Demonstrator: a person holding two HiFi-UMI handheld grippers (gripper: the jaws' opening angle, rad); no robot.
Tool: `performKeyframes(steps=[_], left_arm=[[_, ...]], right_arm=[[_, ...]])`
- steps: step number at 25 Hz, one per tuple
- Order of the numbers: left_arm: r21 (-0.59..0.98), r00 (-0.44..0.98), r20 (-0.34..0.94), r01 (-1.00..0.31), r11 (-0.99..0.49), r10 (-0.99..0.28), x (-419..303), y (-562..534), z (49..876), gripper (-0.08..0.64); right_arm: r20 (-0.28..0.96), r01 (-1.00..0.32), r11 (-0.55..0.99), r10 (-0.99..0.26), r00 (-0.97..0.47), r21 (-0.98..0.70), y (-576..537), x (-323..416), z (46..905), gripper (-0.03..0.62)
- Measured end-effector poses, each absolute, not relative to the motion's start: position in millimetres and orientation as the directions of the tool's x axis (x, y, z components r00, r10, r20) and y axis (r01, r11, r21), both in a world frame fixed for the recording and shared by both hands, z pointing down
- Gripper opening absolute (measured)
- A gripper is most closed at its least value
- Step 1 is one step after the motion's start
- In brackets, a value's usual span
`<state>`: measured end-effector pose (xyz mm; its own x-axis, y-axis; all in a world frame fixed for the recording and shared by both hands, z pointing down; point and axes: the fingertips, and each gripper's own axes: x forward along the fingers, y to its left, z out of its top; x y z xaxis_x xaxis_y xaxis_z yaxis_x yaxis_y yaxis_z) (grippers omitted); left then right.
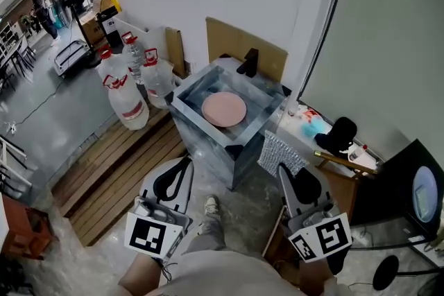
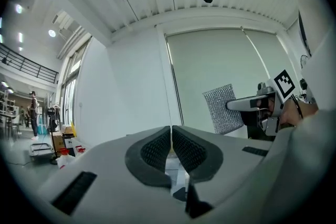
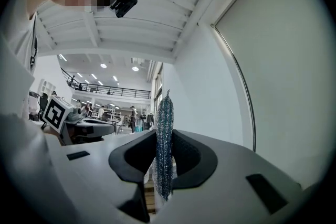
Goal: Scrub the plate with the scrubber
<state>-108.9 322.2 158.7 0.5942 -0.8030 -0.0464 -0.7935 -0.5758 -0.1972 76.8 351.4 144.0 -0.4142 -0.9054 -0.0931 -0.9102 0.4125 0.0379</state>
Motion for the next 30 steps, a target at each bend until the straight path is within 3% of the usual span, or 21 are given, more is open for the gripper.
performKeyframes(steps=[14,30], left_arm=[[-0.176,0.645,0.060,-0.744,-0.645,-0.761,-144,42,173,0.026],[-0.127,0.637,0.150,-0.746,-0.654,-0.756,-159,-77,212,0.026]], right_arm=[[-0.023,-0.933,0.361,-0.932,-0.361,0.005,77,37,144,0.103],[0.078,-0.927,0.371,-0.924,-0.375,-0.052,-38,26,173,0.103]])
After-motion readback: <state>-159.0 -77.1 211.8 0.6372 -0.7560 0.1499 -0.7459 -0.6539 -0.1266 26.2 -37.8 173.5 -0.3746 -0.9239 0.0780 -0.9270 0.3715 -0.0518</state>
